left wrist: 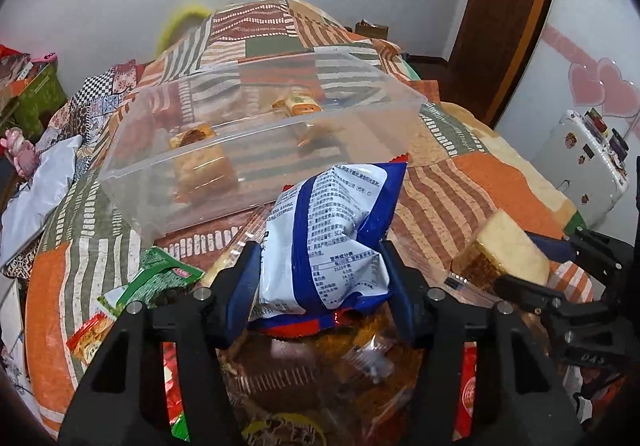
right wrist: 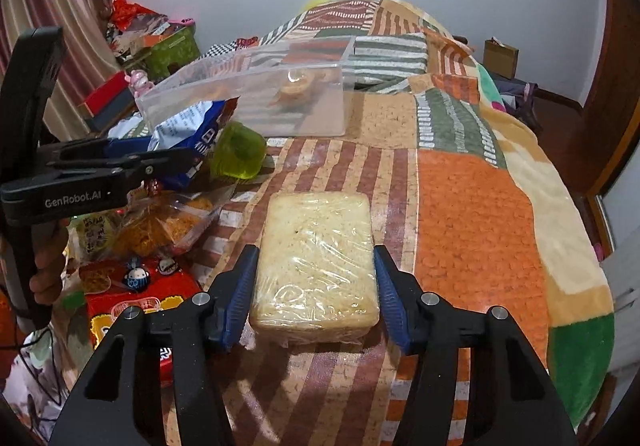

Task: Organize snacks
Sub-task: 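Carry the bread loaf and chip bag over the box and release both, then grasp the green jelly cup with the right tool while the left grasps the wafer roll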

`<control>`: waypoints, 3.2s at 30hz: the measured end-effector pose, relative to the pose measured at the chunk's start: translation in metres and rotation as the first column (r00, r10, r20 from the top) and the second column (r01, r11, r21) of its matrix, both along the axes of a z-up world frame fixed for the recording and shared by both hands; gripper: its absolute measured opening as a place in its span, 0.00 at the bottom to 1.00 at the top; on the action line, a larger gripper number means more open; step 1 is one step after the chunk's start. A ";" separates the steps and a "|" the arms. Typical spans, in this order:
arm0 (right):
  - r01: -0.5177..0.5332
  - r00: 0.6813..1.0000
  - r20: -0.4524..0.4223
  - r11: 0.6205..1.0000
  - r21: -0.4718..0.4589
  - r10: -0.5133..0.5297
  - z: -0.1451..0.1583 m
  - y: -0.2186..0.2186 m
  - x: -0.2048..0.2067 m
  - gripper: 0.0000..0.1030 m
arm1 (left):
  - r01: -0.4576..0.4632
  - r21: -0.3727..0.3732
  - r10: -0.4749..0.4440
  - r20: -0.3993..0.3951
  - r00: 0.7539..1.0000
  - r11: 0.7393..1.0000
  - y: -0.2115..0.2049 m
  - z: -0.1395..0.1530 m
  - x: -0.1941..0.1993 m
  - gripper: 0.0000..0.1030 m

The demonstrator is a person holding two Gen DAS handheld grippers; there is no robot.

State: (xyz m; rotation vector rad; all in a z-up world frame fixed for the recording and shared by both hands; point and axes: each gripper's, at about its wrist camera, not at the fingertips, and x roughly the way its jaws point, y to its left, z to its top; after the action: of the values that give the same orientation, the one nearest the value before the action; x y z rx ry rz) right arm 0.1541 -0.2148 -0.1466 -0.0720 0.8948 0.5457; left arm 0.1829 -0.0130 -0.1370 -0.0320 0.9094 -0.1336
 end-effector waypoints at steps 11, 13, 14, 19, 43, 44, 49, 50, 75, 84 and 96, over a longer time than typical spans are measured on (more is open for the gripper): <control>0.000 0.998 0.062 0.998 0.055 -0.003 0.027 0.011 0.010 0.50 | -0.045 -0.038 0.048 0.083 0.995 0.998 0.026 0.035 -0.028 0.52; -0.001 0.997 0.081 0.997 0.072 -0.004 0.035 0.014 0.015 0.50 | -0.050 -0.043 0.055 0.109 0.993 0.998 0.030 0.046 -0.033 0.52; -0.002 0.996 0.088 0.997 0.078 -0.005 0.039 0.016 0.017 0.50 | -0.053 -0.046 0.059 0.123 0.991 0.998 0.032 0.052 -0.036 0.52; -0.017 0.991 0.137 0.993 0.115 0.001 0.062 0.029 0.033 0.50 | -0.068 -0.058 0.078 0.182 0.980 0.996 0.043 0.077 -0.036 0.52; -0.088 0.994 0.074 0.993 0.078 0.082 0.053 0.130 0.146 0.50 | -0.185 -0.032 0.188 0.121 0.975 0.982 0.097 0.047 0.076 0.52; -0.094 0.994 0.062 0.993 0.069 0.089 0.048 0.134 0.148 0.50 | -0.183 -0.039 0.187 0.107 0.977 0.982 0.098 0.042 0.080 0.52; -0.114 0.993 0.018 0.993 0.036 0.113 0.032 0.146 0.154 0.50 | -0.188 -0.021 0.189 0.075 0.979 0.982 0.098 0.023 0.094 0.52; -0.116 0.993 0.007 0.993 0.030 0.116 0.029 0.148 0.155 0.50 | -0.189 -0.017 0.190 0.071 0.979 0.982 0.098 0.020 0.096 0.52; -0.147 0.989 0.035 0.989 0.014 0.147 0.049 0.135 0.134 0.53 | -0.170 0.027 0.166 0.118 0.979 0.985 0.089 0.042 0.062 0.66; -0.134 0.981 0.147 0.990 0.032 0.128 0.081 0.107 0.090 0.61 | -0.131 0.027 0.126 0.146 0.981 0.991 0.077 0.065 0.020 0.76; -0.130 0.984 0.127 0.991 0.032 0.125 0.060 0.085 0.055 0.66 | -0.079 0.024 0.077 0.053 0.996 0.997 0.069 0.031 -0.011 0.81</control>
State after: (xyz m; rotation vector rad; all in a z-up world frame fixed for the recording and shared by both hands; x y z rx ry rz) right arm 0.2087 -0.1297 -0.0864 -0.1261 0.7603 0.6715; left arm 0.1715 0.0564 -0.1057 -0.0395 0.8568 -0.0498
